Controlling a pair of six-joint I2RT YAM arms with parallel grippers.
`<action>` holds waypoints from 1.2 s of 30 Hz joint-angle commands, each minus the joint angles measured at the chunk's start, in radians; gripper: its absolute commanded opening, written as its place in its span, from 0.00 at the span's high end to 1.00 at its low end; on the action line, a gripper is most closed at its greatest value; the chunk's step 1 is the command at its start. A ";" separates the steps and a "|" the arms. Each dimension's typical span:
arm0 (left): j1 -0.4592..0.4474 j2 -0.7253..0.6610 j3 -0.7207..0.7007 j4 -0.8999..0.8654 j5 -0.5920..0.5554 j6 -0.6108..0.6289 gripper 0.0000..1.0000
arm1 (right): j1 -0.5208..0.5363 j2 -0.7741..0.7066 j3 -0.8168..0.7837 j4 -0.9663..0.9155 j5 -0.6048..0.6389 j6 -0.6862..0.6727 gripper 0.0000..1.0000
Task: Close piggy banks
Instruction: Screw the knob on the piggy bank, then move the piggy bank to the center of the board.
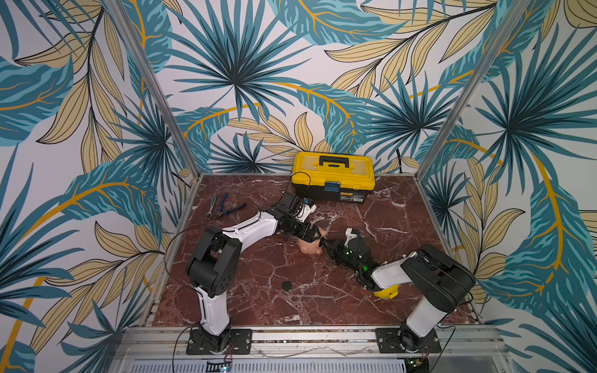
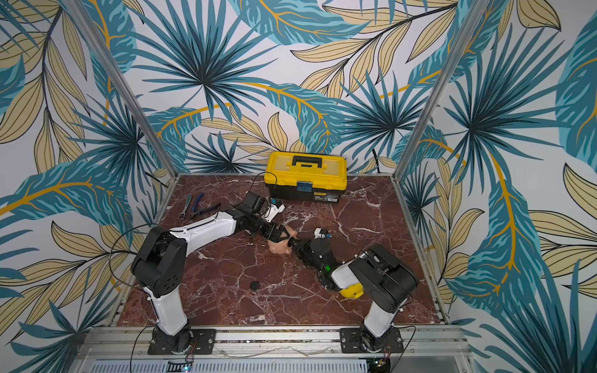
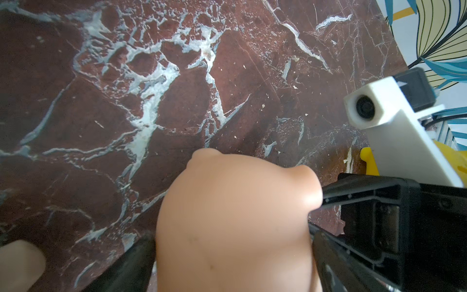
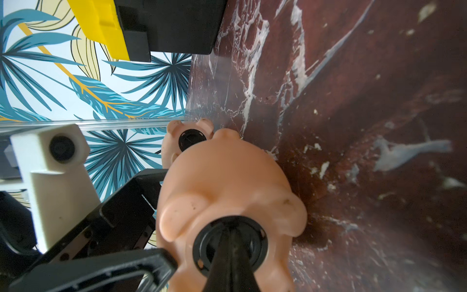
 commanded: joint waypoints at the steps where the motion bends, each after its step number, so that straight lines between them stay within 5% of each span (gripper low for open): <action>1: -0.016 0.017 -0.061 -0.148 -0.013 0.019 0.05 | -0.027 -0.003 0.026 0.061 0.061 0.026 1.00; 8: -0.016 0.017 -0.058 -0.140 -0.045 0.003 0.05 | -0.029 -0.072 0.064 -0.100 0.033 -0.060 0.83; 26: -0.062 0.025 -0.014 -0.140 -0.241 -0.120 0.05 | -0.032 -0.390 0.140 -0.667 0.170 -0.344 0.78; 36: -0.076 0.049 0.028 -0.140 -0.305 -0.219 0.08 | -0.041 -0.490 0.153 -0.791 0.224 -0.405 0.78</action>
